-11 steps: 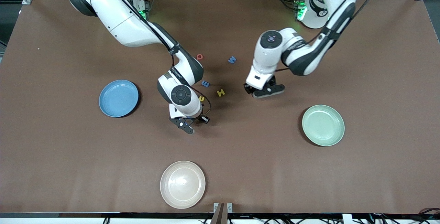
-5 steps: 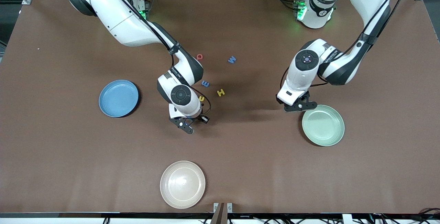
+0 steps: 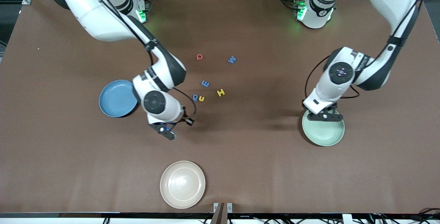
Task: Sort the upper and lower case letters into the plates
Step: 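Carry the cyan R to the green plate while the right carries M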
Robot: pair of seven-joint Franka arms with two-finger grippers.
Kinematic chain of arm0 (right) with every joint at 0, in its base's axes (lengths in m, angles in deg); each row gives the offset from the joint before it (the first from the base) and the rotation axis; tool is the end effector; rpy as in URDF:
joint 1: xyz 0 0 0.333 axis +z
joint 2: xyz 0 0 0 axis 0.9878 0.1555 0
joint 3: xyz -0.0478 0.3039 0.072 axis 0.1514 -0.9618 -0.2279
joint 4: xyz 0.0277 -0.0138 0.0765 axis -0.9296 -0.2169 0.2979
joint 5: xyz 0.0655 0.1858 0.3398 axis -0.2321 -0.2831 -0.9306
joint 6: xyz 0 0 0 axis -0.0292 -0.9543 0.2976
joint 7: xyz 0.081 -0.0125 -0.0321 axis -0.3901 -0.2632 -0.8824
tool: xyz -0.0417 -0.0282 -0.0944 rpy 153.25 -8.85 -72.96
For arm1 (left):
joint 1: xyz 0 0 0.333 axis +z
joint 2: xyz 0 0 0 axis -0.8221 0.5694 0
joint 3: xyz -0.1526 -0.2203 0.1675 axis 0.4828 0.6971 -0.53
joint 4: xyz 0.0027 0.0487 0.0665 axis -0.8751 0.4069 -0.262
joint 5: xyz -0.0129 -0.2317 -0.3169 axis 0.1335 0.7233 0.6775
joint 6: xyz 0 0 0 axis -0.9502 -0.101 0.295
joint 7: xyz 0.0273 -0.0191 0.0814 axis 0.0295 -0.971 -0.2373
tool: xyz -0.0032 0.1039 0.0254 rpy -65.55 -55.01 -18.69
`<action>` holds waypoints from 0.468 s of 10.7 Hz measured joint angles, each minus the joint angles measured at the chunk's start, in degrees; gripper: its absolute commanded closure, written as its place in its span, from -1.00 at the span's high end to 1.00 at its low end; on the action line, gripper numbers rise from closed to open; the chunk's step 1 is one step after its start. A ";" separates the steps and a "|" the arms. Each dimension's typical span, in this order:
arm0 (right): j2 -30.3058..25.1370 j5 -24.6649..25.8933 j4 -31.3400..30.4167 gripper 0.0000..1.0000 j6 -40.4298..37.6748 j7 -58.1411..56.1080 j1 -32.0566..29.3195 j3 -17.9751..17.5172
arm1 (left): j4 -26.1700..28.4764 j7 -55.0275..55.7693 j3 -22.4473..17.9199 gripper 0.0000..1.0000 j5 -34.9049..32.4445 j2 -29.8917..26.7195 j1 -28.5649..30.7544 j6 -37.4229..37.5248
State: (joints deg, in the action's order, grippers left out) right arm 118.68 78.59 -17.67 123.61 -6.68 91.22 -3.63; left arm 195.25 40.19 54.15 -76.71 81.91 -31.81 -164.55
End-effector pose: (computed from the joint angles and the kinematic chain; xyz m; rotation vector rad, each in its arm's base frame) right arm 0.6360 0.3222 0.2805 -2.9902 0.8707 0.2648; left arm 0.5791 -0.1119 0.2675 -2.9838 0.2077 -0.0612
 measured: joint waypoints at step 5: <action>-11.64 -6.70 -12.18 -1.00 -4.83 -28.35 -11.53 5.46 | -3.25 -8.53 -4.02 -0.75 0.00 2.28 1.38 -0.06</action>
State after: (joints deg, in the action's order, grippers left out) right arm 107.05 71.89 -29.85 118.77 -35.03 79.69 1.84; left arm 191.99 31.66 50.13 -76.71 84.19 -30.43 -164.61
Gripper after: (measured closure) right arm 0.727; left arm 0.621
